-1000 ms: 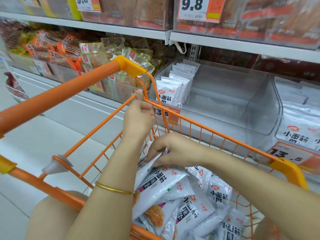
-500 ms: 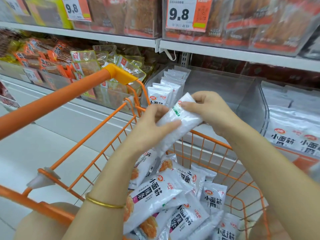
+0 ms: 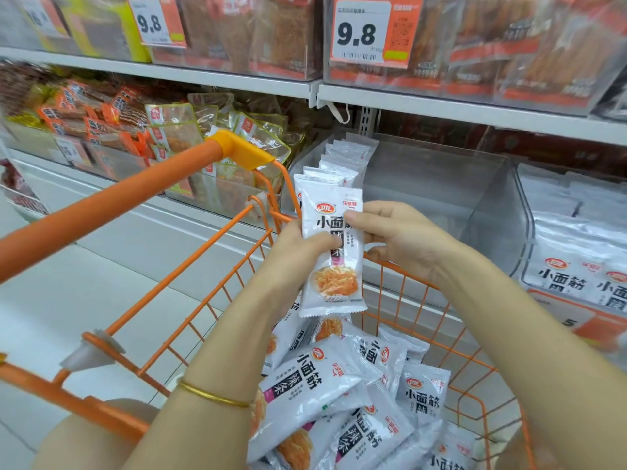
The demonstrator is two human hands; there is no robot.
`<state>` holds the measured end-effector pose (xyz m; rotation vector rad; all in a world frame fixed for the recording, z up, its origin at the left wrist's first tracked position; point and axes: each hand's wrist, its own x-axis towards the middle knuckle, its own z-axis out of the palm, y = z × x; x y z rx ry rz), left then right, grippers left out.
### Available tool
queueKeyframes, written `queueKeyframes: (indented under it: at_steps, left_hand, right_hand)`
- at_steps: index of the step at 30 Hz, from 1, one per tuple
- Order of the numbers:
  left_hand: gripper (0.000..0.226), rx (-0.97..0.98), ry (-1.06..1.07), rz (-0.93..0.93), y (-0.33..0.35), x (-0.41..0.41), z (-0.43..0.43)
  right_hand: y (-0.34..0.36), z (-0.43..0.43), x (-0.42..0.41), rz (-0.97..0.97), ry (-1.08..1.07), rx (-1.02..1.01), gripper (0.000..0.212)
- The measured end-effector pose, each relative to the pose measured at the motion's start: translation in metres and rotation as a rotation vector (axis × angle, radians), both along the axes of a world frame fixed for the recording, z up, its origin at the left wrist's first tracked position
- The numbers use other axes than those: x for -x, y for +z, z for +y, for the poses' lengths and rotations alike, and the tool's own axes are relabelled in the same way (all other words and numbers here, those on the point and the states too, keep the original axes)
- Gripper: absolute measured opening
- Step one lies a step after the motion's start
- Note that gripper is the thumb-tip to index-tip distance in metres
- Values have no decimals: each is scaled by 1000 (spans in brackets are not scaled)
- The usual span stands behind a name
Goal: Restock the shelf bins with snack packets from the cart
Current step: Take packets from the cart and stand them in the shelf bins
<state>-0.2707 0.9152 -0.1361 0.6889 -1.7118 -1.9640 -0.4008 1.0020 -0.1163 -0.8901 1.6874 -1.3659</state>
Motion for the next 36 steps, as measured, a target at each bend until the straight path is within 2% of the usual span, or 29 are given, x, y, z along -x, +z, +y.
queueKeyframes:
  at_steps: [3,5,8,11,15,19,24,30,34,36]
  left_hand:
    - [38,-111,45,4,-2,1,-2]
    - [37,3,132,-100,-5,1,-6]
    - [8,185,357,-142,-8,-1,-14]
    - [13,240,463,-175,-10,-3,-20]
    - [12,238,456,-192,-12,-2,-21]
    - [9,236,465,-194,-13,-3,-21]
    - [9,236,458,-223,-12,-2,-20]
    - [11,234,446,-274,-13,-3,-20]
    - [12,248,415,-313,-13,-3,-20]
    - [12,253,410,-328,-14,-3,-20]
  right_hand:
    - [1,-4,-2,-6,-15,11,11]
    - [10,-7,4,-7,-139,71,2]
    - [29,-15,20,59,-377,269,9]
    - [34,-33,30,236,-493,321,11]
    - [15,-62,26,367,-454,225,3]
    - [-12,-85,23,479,-417,74,26]
    - [-29,-97,29,601,-389,-68,23]
    - [-11,-93,41,685,-313,-197,23]
    - [-15,-97,28,820,-239,-328,30]
    - [-25,-101,22,832,-238,-355,26]
